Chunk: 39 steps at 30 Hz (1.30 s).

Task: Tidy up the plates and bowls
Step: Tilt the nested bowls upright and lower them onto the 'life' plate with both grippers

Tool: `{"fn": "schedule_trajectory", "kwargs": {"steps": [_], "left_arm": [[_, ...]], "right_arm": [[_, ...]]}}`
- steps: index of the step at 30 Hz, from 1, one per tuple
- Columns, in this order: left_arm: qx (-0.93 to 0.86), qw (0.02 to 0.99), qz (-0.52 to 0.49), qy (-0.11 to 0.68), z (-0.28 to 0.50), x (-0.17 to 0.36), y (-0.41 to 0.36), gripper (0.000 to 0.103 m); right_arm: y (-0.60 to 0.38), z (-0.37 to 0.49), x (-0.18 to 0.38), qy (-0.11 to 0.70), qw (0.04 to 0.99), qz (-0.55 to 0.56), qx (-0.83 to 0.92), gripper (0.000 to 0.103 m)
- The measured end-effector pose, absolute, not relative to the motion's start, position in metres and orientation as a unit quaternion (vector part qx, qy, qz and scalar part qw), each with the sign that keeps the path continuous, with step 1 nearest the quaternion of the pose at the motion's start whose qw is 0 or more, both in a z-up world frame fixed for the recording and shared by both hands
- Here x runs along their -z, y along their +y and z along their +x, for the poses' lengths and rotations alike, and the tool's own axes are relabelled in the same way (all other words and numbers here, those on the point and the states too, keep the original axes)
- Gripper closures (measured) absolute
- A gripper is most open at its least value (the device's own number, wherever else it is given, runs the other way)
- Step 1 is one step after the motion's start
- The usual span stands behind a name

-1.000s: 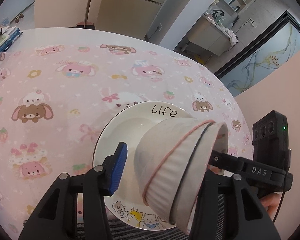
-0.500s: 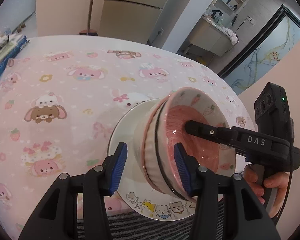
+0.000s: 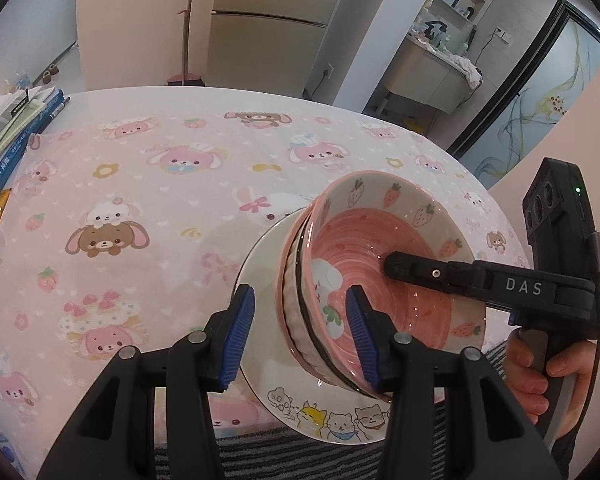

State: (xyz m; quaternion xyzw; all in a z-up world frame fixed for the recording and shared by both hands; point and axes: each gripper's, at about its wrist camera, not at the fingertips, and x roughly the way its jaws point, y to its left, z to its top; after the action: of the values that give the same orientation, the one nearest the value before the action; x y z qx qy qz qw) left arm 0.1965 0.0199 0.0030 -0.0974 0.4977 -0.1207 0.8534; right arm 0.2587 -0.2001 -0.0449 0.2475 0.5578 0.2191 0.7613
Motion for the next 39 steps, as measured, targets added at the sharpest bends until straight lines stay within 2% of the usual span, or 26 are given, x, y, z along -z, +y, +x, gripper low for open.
{"fn": "schedule_trajectory", "kwargs": {"steps": [7,13,18,27,31,39], "left_arm": [[0.117,0.851,-0.100,0.502,0.202,-0.002,0.024,0.058],[0.102,0.851,-0.098,0.505,0.219,0.002,0.024,0.049],[0.118,0.850,-0.089,0.505,0.217,-0.001,0.016,0.049],[0.132,0.853,-0.076,0.500,0.211,-0.011,0.003,0.053],[0.132,0.858,-0.072,0.491,0.211,-0.021,0.001,0.053],[0.111,0.860,-0.067,0.493,0.224,-0.019,0.002,0.053]], "right_arm": [[-0.201,0.252,0.048,0.567,0.750,0.258,-0.223,0.071],[-0.204,0.228,0.050,0.582,0.740,0.256,-0.221,0.071],[-0.202,0.211,0.054,0.599,0.717,0.262,-0.241,0.071],[-0.202,0.204,0.033,0.570,0.757,0.227,-0.225,0.071],[-0.207,0.222,0.024,0.541,0.777,0.228,-0.227,0.071],[-0.198,0.254,0.017,0.533,0.782,0.215,-0.242,0.071]]}}
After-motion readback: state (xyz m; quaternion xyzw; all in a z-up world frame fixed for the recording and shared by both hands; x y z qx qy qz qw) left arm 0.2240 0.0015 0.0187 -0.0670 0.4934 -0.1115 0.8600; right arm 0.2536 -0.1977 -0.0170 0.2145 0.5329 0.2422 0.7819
